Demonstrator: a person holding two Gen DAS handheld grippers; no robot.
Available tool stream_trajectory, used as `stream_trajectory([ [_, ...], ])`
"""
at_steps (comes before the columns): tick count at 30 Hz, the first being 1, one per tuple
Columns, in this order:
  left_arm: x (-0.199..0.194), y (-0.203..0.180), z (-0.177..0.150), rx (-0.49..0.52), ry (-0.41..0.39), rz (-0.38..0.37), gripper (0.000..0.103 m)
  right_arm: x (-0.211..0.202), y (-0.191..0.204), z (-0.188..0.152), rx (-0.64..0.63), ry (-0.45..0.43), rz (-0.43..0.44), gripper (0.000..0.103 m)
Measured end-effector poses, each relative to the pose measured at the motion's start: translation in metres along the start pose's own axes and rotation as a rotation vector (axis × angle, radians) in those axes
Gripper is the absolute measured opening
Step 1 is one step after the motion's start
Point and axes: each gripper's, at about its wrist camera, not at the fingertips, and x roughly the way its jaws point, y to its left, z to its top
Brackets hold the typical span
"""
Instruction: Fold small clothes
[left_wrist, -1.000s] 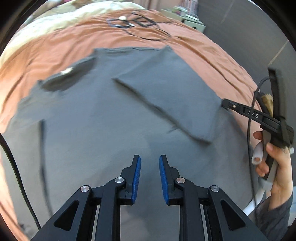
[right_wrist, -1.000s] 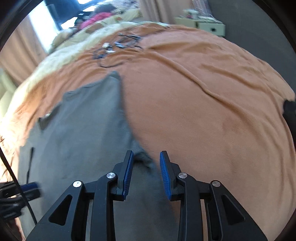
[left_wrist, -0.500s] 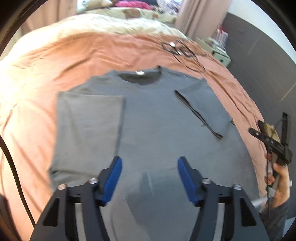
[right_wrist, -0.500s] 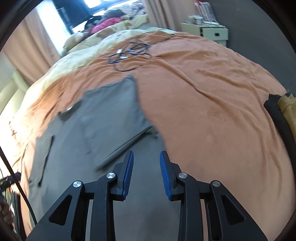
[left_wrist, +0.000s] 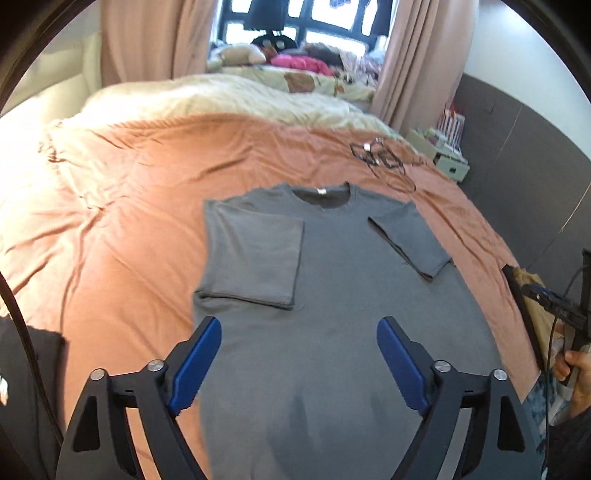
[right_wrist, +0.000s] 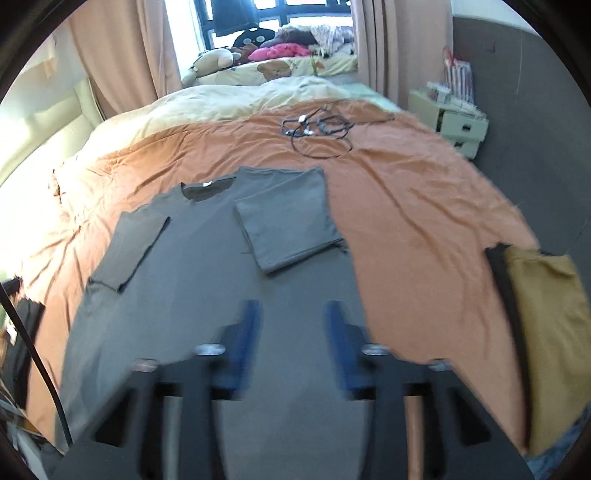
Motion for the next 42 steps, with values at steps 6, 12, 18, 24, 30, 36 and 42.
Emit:
stream_trajectory([
  [6,-0.047,0.008,-0.027,-0.006,-0.062,0.053,0.102,-0.053,0.007,-0.031,-0.046,-0.050,0.007,0.103],
  [12,-0.082,0.008,-0.058,-0.019,-0.080,0.049,0.102,-0.087,-0.002,-0.061,-0.049,-0.057,0.002,0.103],
  [18,-0.124,0.013,-0.097,-0.059,-0.121,0.053,0.102,-0.130,-0.009,-0.096,-0.061,-0.061,0.069,0.103],
  [24,-0.160,0.012,-0.144,-0.092,-0.169,0.069,0.102,-0.157,-0.033,-0.135,-0.038,-0.069,0.091,0.103],
  [30,-0.184,0.004,-0.193,-0.058,-0.206,0.144,0.102,-0.195,-0.047,-0.179,-0.081,-0.161,0.029,0.103],
  [36,-0.195,0.005,-0.239,-0.091,-0.224,0.141,0.102,-0.213,-0.055,-0.226,-0.100,-0.176,0.035,0.103],
  [42,-0.204,-0.003,-0.276,-0.101,-0.260,0.144,0.102,-0.223,-0.054,-0.255,-0.100,-0.182,-0.018,0.103],
])
